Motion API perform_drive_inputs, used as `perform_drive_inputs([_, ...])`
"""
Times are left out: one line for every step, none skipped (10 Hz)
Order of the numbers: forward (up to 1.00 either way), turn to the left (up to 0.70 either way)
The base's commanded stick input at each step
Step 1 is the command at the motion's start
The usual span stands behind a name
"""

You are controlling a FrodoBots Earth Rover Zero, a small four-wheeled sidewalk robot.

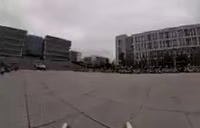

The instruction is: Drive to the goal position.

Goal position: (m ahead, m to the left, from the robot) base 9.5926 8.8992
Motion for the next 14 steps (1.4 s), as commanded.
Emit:
perform_drive_inputs([0.00,0.70])
perform_drive_inputs([0.00,0.70])
perform_drive_inputs([0.01,0.69])
perform_drive_inputs([0.48,0.32])
perform_drive_inputs([0.70,0.14])
perform_drive_inputs([0.70,0.14])
perform_drive_inputs([0.70,0.14])
perform_drive_inputs([0.70,0.14])
perform_drive_inputs([0.70,0.14])
perform_drive_inputs([0.70,0.14])
perform_drive_inputs([0.70,0.14])
perform_drive_inputs([0.70,0.14])
perform_drive_inputs([0.70,0.05])
perform_drive_inputs([0.70,0.00])
